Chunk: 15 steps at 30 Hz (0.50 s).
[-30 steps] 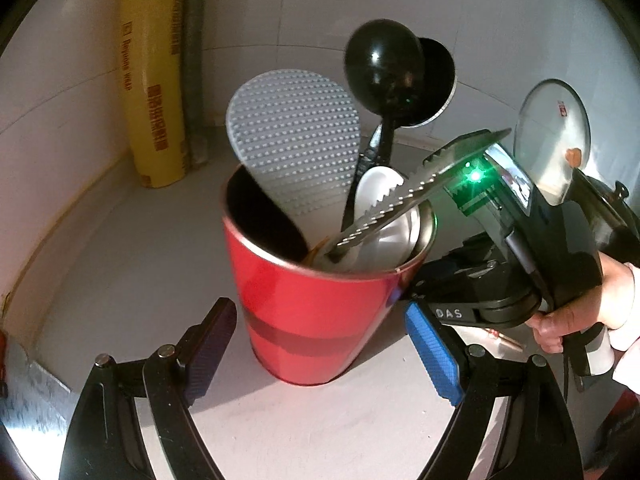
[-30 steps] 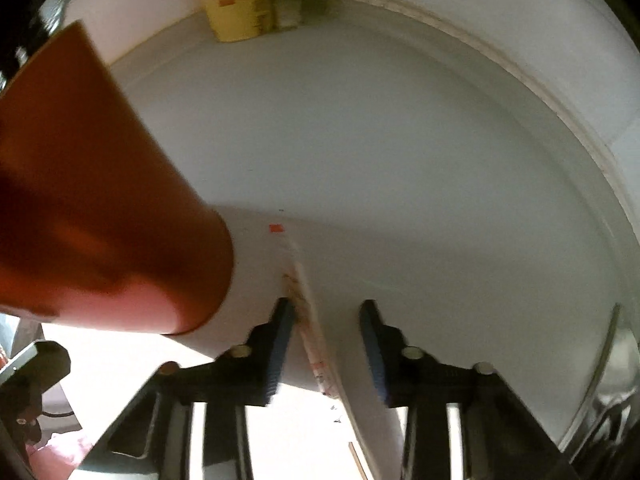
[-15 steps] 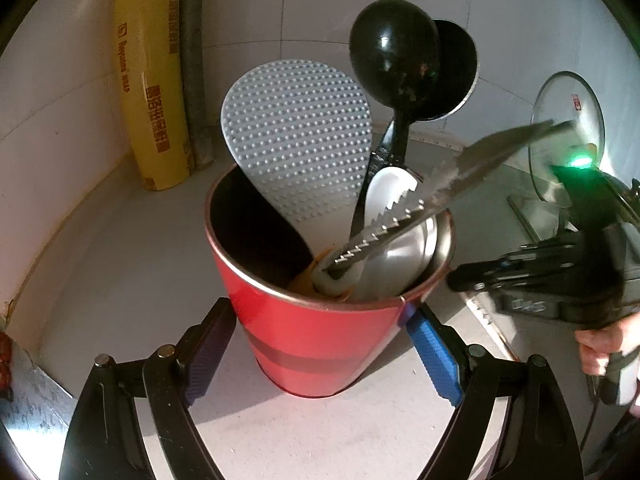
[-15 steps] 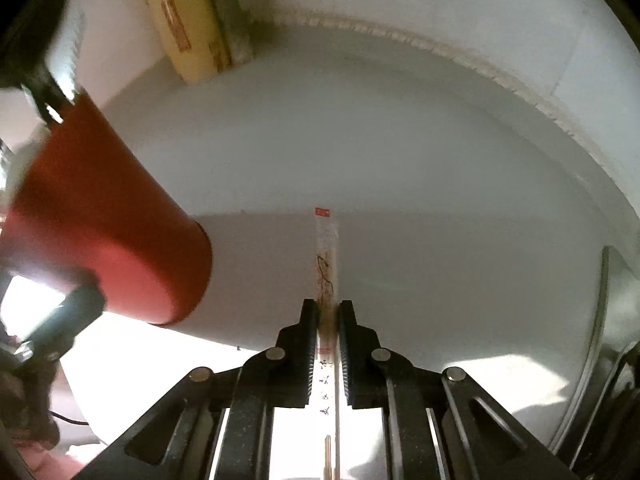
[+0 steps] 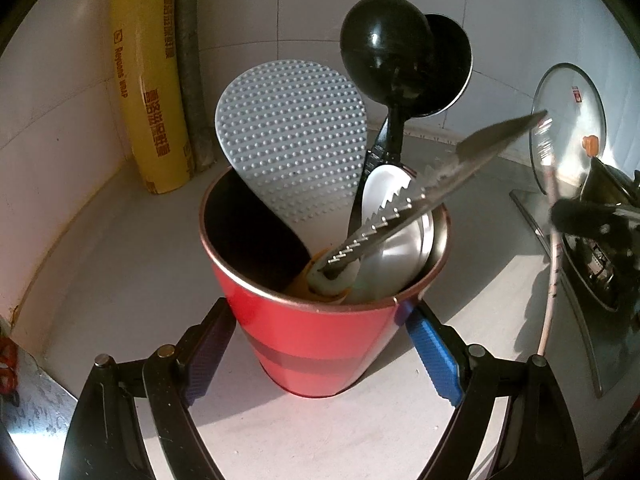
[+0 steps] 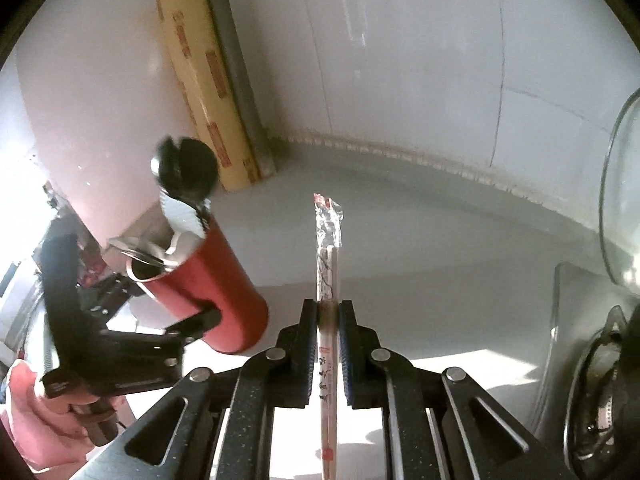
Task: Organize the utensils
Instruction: 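Carry the upright chopsticks with the right tool above the red holder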
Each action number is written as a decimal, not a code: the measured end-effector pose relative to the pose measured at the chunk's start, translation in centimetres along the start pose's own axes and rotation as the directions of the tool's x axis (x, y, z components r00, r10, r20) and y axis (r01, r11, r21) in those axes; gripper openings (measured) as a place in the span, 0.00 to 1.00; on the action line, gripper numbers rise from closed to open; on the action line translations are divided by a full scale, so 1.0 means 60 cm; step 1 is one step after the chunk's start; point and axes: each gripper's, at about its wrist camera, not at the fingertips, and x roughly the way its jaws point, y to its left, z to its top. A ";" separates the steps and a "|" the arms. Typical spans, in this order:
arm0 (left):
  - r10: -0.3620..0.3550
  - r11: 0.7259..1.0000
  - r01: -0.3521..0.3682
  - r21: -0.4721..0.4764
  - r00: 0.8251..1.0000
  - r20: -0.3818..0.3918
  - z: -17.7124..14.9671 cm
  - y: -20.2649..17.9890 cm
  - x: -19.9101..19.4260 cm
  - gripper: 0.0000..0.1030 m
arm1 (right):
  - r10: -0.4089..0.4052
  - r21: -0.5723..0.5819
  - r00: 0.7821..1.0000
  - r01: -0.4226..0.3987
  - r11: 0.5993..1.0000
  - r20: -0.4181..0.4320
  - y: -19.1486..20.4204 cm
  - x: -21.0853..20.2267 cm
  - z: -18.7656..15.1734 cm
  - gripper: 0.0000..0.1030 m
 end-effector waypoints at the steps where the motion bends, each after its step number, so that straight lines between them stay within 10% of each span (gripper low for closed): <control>1: -0.001 1.000 0.001 0.001 1.000 0.000 0.000 -0.001 -0.001 0.85 | 0.000 -0.001 1.000 0.000 1.000 0.012 0.005 -0.010 -0.005 0.11; 15: 0.009 1.000 -0.009 0.004 1.000 0.001 -0.024 -0.030 -0.028 0.85 | 0.018 -0.039 0.994 -0.014 0.999 0.106 0.021 -0.058 -0.012 0.11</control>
